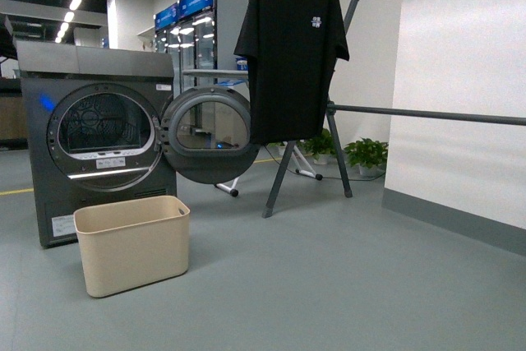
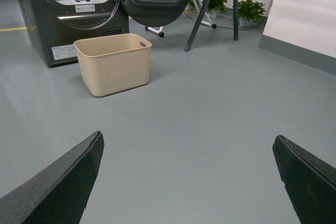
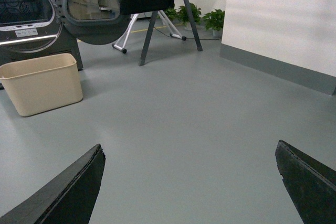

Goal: Move hamper under clothes hanger

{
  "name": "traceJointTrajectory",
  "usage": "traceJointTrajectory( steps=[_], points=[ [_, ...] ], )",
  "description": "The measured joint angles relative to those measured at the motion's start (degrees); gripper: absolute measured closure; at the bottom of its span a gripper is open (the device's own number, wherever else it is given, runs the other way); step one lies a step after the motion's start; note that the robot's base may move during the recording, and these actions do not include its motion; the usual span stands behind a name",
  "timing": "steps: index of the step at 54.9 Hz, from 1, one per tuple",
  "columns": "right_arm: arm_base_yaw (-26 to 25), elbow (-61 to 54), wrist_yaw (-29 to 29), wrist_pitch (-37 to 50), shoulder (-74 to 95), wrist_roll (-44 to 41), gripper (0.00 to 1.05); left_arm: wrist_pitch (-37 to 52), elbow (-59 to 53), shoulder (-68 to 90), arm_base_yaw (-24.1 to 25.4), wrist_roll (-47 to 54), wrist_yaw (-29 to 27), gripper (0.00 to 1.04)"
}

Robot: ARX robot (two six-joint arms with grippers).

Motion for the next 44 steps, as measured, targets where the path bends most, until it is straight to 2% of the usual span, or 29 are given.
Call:
traceJointTrajectory(
  steps=[44],
  points=[
    [0.0, 0.0, 0.0, 0.0, -0.1, 0.0, 0.08, 0.0, 0.0, 0.0, 0.0, 0.0, 0.0, 0.07]
  ],
)
